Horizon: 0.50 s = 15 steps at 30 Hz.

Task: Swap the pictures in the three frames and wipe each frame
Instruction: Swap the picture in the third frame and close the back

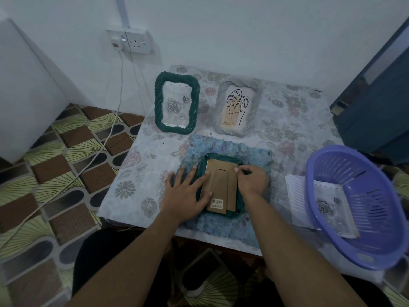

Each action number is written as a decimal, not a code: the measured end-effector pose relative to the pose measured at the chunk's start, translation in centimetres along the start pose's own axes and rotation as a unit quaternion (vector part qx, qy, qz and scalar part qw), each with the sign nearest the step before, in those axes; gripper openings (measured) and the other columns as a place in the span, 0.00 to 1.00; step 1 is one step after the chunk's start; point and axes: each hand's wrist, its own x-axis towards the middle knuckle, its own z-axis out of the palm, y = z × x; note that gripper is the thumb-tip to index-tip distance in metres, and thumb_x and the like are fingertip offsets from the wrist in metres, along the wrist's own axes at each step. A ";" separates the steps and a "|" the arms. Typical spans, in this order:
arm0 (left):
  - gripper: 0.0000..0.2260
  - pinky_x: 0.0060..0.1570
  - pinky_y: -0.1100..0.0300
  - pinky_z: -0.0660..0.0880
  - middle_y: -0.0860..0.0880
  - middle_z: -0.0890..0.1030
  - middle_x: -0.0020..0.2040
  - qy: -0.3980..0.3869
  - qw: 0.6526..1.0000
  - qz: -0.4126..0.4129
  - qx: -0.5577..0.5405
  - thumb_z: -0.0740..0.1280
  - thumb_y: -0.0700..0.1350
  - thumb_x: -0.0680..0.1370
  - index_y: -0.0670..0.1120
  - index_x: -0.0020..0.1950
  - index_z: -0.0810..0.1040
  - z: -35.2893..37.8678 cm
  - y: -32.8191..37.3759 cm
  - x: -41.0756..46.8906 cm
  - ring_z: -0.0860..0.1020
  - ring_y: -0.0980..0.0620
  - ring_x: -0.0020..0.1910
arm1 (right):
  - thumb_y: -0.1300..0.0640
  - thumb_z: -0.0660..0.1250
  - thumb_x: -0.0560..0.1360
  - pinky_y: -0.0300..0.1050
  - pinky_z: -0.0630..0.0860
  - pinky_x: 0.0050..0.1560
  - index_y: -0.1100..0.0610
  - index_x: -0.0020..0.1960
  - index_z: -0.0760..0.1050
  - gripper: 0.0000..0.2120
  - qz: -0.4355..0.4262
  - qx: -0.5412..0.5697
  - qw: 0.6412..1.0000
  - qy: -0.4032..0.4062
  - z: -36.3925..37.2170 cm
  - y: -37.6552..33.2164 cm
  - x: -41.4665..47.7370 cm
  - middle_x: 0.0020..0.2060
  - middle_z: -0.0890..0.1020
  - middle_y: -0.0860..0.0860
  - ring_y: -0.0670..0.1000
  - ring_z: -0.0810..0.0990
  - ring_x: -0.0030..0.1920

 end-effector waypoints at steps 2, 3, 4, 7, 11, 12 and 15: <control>0.29 0.75 0.40 0.44 0.54 0.52 0.81 0.000 1.000 0.000 -0.001 0.48 0.70 0.78 0.66 0.78 0.50 0.0 0.0 0.0 0.46 0.46 0.80 | 0.50 0.77 0.71 0.41 0.74 0.51 0.48 0.46 0.83 0.06 0.013 0.011 1.000 0.001 -0.2 -0.1 0.0 0.53 0.84 0.51 0.53 0.80 0.57; 0.29 0.75 0.40 0.44 0.54 0.52 0.81 0.000 1.000 0.000 0.000 0.47 0.70 0.77 0.66 0.78 0.50 0.0 0.0 0.0 0.46 0.46 0.80 | 0.50 0.77 0.71 0.39 0.72 0.50 0.49 0.48 0.83 0.07 0.017 0.015 1.000 0.002 -0.3 -0.1 0.0 0.54 0.84 0.51 0.53 0.80 0.57; 0.29 0.75 0.39 0.45 0.54 0.52 0.81 0.000 1.000 0.000 0.001 0.47 0.70 0.77 0.66 0.78 0.50 0.0 0.0 0.1 0.46 0.46 0.80 | 0.51 0.77 0.71 0.39 0.72 0.50 0.51 0.50 0.84 0.09 0.015 0.016 1.000 0.004 -0.3 -0.1 0.0 0.54 0.84 0.51 0.52 0.80 0.57; 0.29 0.75 0.40 0.44 0.54 0.52 0.81 -0.003 1.000 -0.002 0.004 0.47 0.70 0.78 0.65 0.78 0.50 0.0 0.0 0.0 0.46 0.46 0.80 | 0.52 0.76 0.72 0.40 0.74 0.52 0.52 0.52 0.84 0.10 -0.006 0.009 1.000 0.010 -0.3 -0.2 -0.2 0.54 0.84 0.51 0.52 0.81 0.56; 0.29 0.75 0.40 0.44 0.54 0.52 0.81 -0.004 1.000 -0.003 0.004 0.48 0.70 0.78 0.65 0.78 0.50 -0.1 0.0 0.0 0.46 0.46 0.80 | 0.52 0.76 0.72 0.39 0.73 0.53 0.53 0.53 0.85 0.11 -0.011 0.005 1.000 0.010 -0.4 -0.2 -0.1 0.54 0.84 0.51 0.51 0.81 0.56; 0.29 0.75 0.40 0.44 0.54 0.52 0.81 -0.004 1.000 -0.003 0.004 0.48 0.70 0.78 0.65 0.78 0.50 -0.1 0.0 0.0 0.46 0.46 0.80 | 0.53 0.76 0.72 0.39 0.74 0.53 0.53 0.53 0.85 0.11 -0.013 0.002 1.000 0.009 -0.4 -0.3 -0.1 0.55 0.84 0.51 0.51 0.81 0.56; 0.29 0.75 0.40 0.44 0.54 0.51 0.81 -0.007 1.000 -0.004 0.005 0.47 0.70 0.78 0.65 0.78 0.50 -0.1 0.0 0.1 0.45 0.46 0.80 | 0.52 0.75 0.73 0.44 0.76 0.59 0.53 0.55 0.85 0.11 -0.021 -0.014 1.000 0.006 -0.4 -0.3 -0.2 0.55 0.84 0.51 0.52 0.81 0.57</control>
